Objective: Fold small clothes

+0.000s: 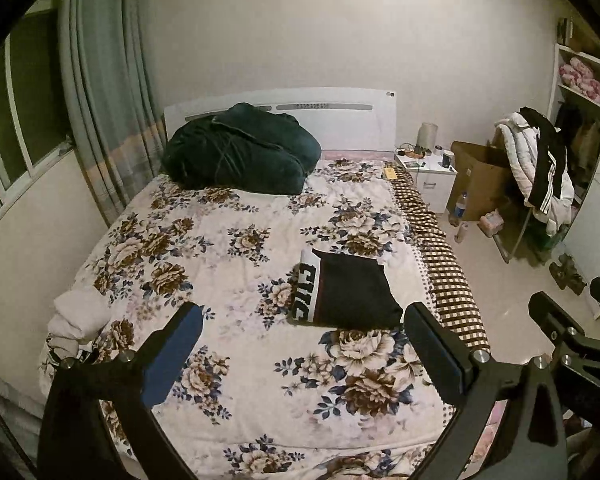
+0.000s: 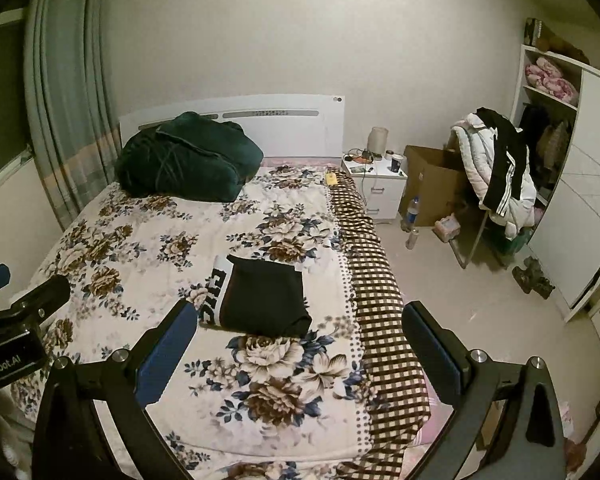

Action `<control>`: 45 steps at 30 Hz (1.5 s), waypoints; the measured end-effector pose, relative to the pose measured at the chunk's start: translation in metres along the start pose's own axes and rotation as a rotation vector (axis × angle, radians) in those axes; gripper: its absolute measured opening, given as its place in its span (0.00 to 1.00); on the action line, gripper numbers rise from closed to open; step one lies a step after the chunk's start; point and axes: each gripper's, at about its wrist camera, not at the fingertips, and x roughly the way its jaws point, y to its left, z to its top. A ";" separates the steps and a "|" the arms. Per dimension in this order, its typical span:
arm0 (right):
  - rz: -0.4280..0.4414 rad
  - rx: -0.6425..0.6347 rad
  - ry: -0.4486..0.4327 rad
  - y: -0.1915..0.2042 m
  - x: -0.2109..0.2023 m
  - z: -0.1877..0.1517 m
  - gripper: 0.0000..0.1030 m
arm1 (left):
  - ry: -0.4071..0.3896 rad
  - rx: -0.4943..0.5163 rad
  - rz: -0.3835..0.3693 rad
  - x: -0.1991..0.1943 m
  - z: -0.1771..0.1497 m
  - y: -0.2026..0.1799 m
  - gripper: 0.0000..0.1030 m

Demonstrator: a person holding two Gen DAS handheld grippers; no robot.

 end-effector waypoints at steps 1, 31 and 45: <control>-0.001 -0.001 -0.001 0.000 0.000 0.000 1.00 | 0.002 -0.002 0.003 -0.001 -0.001 0.000 1.00; 0.036 -0.022 0.021 -0.009 0.002 0.016 1.00 | 0.008 -0.012 0.029 -0.003 -0.003 -0.001 1.00; 0.030 -0.022 0.031 0.002 0.006 0.021 1.00 | 0.016 -0.015 0.027 -0.002 -0.003 -0.007 1.00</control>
